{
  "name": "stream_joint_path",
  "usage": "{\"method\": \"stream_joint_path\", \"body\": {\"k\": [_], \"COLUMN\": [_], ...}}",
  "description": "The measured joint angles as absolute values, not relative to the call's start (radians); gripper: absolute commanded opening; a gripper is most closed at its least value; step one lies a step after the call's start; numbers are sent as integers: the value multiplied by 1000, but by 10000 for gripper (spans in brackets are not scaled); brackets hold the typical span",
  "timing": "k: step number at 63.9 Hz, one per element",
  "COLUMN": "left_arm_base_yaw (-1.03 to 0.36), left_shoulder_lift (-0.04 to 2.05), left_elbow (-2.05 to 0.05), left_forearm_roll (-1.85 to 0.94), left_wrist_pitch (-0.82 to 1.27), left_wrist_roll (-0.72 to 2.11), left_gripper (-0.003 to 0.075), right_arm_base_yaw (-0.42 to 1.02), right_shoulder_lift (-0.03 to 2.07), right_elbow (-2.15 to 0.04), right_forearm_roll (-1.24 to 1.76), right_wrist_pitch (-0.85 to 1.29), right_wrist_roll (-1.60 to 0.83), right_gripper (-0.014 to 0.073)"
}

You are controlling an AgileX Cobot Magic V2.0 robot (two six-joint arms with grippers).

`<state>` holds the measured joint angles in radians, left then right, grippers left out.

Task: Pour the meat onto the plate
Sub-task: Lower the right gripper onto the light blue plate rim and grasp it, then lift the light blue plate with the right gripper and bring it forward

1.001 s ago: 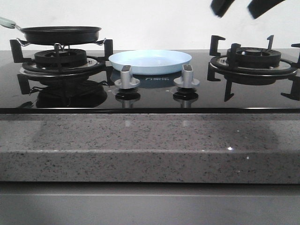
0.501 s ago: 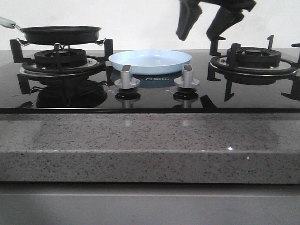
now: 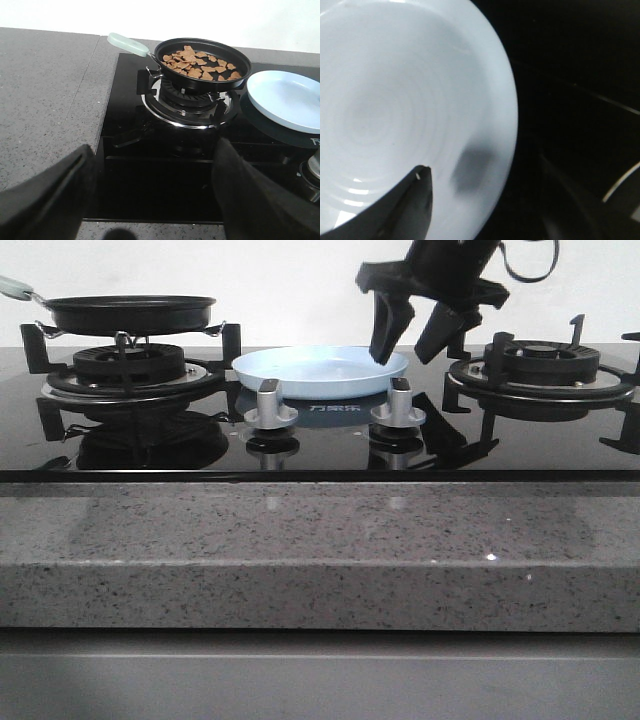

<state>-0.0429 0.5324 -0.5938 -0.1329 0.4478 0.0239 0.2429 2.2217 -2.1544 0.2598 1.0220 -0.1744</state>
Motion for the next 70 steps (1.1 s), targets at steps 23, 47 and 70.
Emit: {"method": "stream_joint_path", "body": {"k": [23, 47, 70], "left_arm_base_yaw": [-43, -43, -43], "left_shoulder_lift": [532, 532, 532], "left_elbow": [-594, -594, -594], "left_forearm_roll": [-133, -133, -133], "left_wrist_pitch": [448, 448, 448], "left_wrist_roll": [24, 24, 24], "left_gripper": [493, 492, 493], "right_arm_base_yaw": [243, 243, 243], "right_shoulder_lift": [2245, 2245, 2102], "right_elbow": [-2176, -2180, -2175], "right_forearm_roll": [260, 280, 266], "right_wrist_pitch": [1063, 1064, 1067], "right_wrist_roll": [-176, -167, -135], "right_gripper": [142, -64, -68]}}
